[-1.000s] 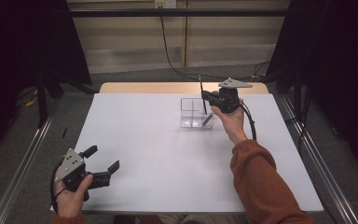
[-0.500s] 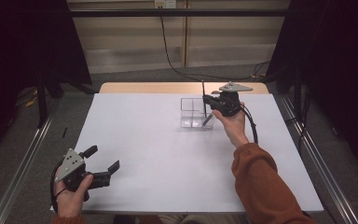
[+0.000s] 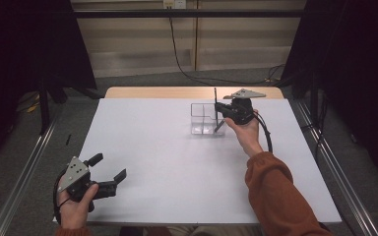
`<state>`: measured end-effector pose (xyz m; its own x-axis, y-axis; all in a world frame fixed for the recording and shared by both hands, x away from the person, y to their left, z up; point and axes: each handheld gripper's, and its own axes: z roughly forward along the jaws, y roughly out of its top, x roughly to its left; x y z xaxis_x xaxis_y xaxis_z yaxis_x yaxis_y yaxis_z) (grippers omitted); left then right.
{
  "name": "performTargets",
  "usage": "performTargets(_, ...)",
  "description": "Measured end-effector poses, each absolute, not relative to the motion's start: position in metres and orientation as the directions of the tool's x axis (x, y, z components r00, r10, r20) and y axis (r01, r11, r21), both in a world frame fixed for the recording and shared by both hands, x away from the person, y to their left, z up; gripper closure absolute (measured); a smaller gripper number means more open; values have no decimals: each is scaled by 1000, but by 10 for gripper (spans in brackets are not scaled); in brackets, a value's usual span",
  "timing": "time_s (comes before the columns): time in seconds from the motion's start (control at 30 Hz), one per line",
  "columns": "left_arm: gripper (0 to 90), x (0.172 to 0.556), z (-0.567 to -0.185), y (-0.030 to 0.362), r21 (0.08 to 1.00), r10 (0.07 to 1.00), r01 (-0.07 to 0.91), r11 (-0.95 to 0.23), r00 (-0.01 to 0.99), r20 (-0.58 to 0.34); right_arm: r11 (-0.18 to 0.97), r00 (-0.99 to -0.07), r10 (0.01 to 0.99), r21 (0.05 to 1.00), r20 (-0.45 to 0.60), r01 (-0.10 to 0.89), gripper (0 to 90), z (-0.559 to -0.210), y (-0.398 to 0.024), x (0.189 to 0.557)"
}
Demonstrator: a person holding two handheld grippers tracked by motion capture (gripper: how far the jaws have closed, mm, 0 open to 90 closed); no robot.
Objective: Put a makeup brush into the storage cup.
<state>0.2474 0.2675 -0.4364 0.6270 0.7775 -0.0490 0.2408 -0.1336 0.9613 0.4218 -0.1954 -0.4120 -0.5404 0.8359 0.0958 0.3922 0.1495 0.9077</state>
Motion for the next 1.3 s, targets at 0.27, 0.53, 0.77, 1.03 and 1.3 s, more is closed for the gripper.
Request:
performTargets(0.27, 22, 247, -436, 267, 961, 777, 241, -134, 628, -49, 152, -536, 838, 901, 101, 407, 858, -414, -196, 421)
performTargets(0.53, 23, 248, -437, 267, 961, 777, 241, -135, 628, -48, 139, -540, 833, 903, 115, 407, 823, -414, -199, 420)
performTargets(0.77, 23, 248, -436, 267, 961, 777, 240, -135, 627, -47, 124, -543, 831, 911, 121, 393, 701, -411, -200, 419)
performTargets(1.03, 22, 250, -437, 265, 961, 775, 243, -135, 630, -51, 107, -556, 819, 917, 138, 385, 560, -409, -202, 418)
performTargets(1.3, 23, 255, -438, 263, 959, 773, 249, -135, 632, -56, 111, -565, 815, 922, 130, 372, 420, -407, -203, 416)
